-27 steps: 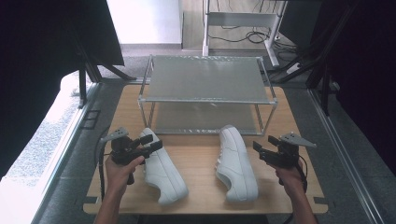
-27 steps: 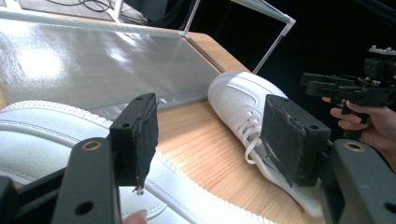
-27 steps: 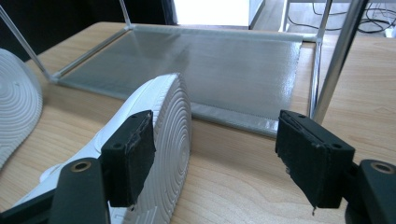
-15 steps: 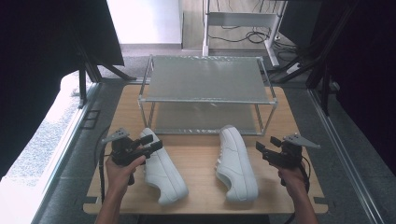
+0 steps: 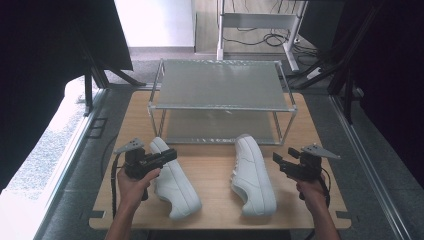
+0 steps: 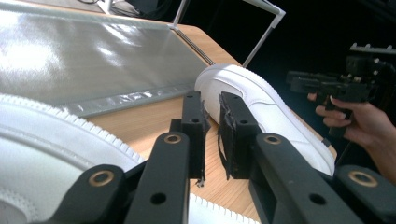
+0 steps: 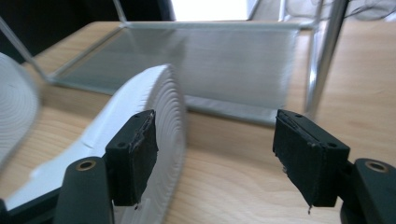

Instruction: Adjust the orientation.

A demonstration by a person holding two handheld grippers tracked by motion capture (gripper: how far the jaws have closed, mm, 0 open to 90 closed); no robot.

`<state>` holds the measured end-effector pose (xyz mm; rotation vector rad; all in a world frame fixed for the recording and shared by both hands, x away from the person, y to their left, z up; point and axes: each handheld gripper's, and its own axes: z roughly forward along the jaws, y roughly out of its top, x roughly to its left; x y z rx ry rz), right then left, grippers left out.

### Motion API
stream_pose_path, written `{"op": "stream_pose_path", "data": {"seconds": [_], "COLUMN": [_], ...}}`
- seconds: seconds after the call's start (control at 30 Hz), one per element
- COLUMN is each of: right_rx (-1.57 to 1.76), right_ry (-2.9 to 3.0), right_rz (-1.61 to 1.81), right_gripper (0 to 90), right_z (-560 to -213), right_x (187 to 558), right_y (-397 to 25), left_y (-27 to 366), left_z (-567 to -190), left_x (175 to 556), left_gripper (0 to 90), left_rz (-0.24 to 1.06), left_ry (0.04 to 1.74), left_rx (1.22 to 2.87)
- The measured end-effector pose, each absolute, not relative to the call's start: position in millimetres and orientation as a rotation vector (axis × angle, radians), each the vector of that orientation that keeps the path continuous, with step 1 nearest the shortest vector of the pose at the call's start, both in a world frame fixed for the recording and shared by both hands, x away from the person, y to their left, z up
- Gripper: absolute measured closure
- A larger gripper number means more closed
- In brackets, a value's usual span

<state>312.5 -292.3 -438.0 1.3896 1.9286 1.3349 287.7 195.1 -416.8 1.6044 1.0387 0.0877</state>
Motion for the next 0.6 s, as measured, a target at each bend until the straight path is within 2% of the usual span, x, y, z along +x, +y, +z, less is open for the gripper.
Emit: {"op": "stream_pose_path", "data": {"seconds": [0.2, 0.6], "right_rx": [1.455, 1.501], "right_ry": [1.912, 1.876], "right_rz": [1.367, 1.352], "right_gripper": [31.2, 31.0], "right_z": [-445.7, -447.4], "right_x": [314.6, 314.6], "right_y": [-296.2, -304.2], "left_y": [201.0, 243.8], "left_z": [-414.4, -417.1], "left_x": [285.7, 269.8], "left_gripper": [88.5, 89.8], "left_rz": [0.103, 0.170], "left_ry": [1.053, 1.197], "left_rx": [1.588, 1.509]}}
